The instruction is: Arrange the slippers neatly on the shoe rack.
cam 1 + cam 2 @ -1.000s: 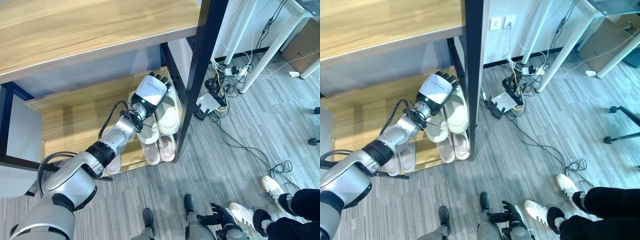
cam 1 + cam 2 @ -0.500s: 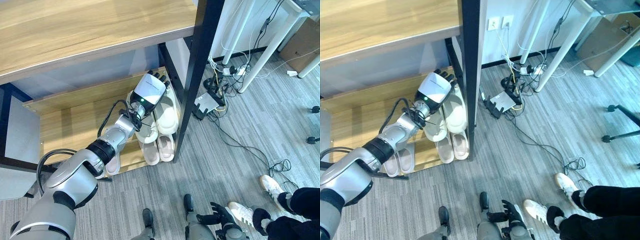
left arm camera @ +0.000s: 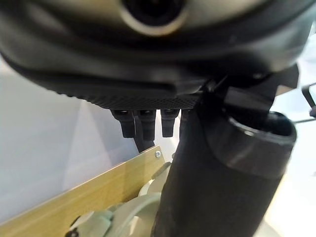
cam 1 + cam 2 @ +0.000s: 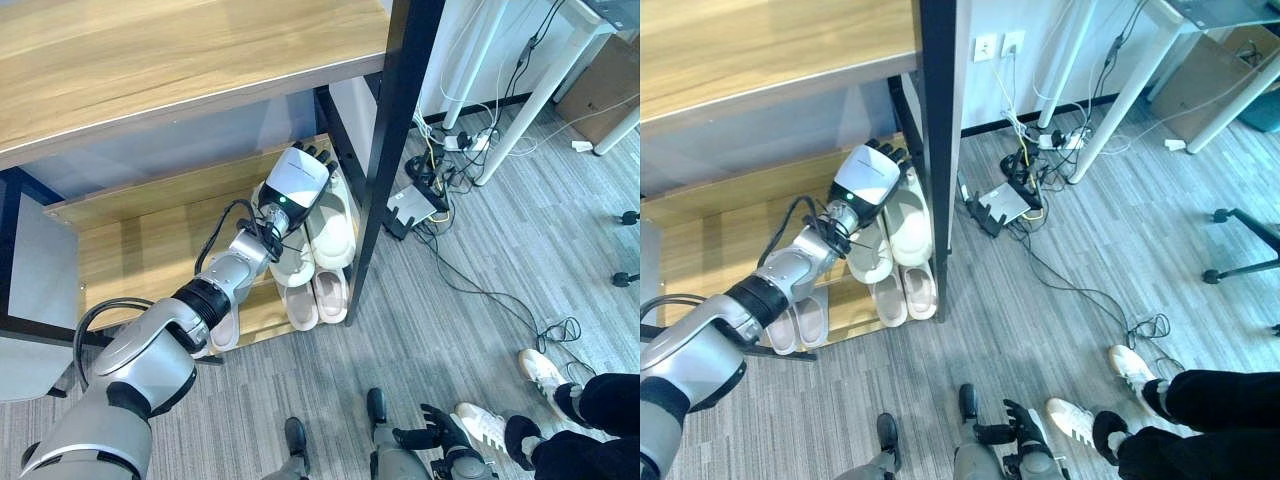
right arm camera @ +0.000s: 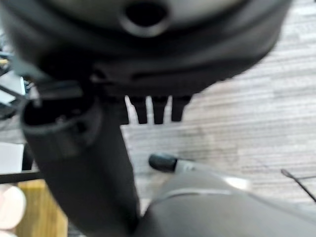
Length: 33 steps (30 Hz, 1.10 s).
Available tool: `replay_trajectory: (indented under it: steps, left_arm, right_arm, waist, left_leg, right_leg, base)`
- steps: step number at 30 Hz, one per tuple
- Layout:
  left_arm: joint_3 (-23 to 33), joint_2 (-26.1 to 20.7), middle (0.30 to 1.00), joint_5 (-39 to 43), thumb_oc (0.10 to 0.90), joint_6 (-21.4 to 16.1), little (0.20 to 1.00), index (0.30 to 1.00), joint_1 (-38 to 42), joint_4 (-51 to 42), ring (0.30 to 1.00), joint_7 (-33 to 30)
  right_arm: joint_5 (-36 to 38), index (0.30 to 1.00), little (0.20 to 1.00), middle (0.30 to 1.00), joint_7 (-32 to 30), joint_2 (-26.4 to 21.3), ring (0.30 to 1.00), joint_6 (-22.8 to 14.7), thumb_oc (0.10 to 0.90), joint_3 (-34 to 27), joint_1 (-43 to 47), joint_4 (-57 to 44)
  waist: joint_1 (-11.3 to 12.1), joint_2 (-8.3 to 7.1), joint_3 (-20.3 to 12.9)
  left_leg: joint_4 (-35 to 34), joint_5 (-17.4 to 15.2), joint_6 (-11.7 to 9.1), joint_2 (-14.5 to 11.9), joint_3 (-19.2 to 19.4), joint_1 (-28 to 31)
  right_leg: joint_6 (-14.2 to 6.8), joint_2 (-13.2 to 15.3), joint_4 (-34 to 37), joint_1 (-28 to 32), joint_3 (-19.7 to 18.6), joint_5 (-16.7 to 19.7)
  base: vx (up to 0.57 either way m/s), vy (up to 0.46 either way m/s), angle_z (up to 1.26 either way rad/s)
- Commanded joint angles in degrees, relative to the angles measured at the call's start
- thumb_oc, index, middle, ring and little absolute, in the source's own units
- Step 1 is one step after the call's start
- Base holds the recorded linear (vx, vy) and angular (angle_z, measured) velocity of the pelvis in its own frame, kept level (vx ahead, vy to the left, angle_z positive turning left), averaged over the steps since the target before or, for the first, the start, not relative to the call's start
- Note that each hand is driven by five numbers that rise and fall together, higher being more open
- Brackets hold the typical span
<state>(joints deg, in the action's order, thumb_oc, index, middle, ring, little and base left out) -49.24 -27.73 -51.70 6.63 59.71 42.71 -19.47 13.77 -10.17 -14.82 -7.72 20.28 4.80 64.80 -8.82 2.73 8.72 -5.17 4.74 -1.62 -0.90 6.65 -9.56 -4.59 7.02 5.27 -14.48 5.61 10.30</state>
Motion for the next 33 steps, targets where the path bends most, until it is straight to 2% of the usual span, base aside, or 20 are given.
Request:
replay_trajectory:
  steps: [1, 4, 7, 21, 33]
  left_arm:
    - [6.2, 1.9, 0.900, 1.8, 0.800, 1.6, 0.900, 0.900, 12.8, 3.2, 0.900, -3.5]
    - [7.1, 2.0, 0.900, 2.3, 0.800, 1.6, 0.900, 0.900, 11.8, 2.1, 0.900, -4.0]
    - [11.1, 2.4, 0.900, 5.0, 0.800, 1.1, 0.900, 0.900, 8.3, -1.6, 0.900, -6.3]
    - [15.9, 3.2, 0.900, 5.5, 0.800, 0.1, 0.900, 0.900, -2.0, -8.5, 0.900, -10.3]
    - [16.6, 4.4, 0.900, 3.3, 0.800, 0.4, 0.900, 0.900, -8.0, -9.8, 0.900, -12.1]
  right_arm:
    - [0.0, 0.900, 0.900, 0.900, -0.3, -1.4, 0.900, -0.3, 0.800, -1.7, -1.3, 0.3]
    - [0.0, 0.900, 0.900, 0.900, -0.2, -1.4, 0.900, -0.2, 0.800, -1.7, -1.4, 0.2]
    - [-0.2, 0.900, 0.900, 0.900, -0.2, -1.0, 0.900, -0.1, 0.800, -1.8, -1.5, 0.2]
    - [-0.6, 0.900, 0.900, 0.900, -1.1, -0.2, 0.900, -0.5, 0.800, -2.1, -1.4, 0.7]
    - [-1.7, 0.900, 0.900, 0.900, -2.6, -0.3, 0.900, -0.8, 0.800, -2.2, -1.2, 0.9]
  waist:
    - [0.9, 1.56, -0.5]
    - [1.0, 1.53, -0.5]
    - [1.5, 1.32, -0.4]
    - [1.7, 0.60, -0.1]
    - [1.9, 0.02, -0.4]
  left_leg:
    - [0.2, -5.5, -0.6, 1.6, 2.8, 0.6]
    - [0.2, -5.5, -0.6, 1.6, 2.7, 0.8]
    - [0.2, -5.5, -0.6, 1.7, 2.5, 1.0]
    - [0.2, -5.5, -0.5, 1.6, 2.3, 1.0]
    - [0.2, -5.6, -0.4, 1.5, 2.2, 1.0]
  right_leg:
    - [-4.9, -1.3, -0.8, 3.7, -0.1, -8.6]
    - [-4.8, -1.3, -0.8, 4.1, 0.0, -8.7]
    - [-4.7, -1.3, -0.7, 4.4, 0.1, -8.7]
    - [-4.4, -1.5, -0.7, 4.2, 0.0, -8.7]
    - [-4.1, -1.6, -0.8, 4.4, -0.1, -8.7]
  base:
    - [0.00, 0.000, 0.00]
    - [0.00, 0.000, 0.00]
    - [0.00, 0.000, 0.00]
    - [0.00, 0.000, 0.00]
    - [0.00, 0.000, 0.00]
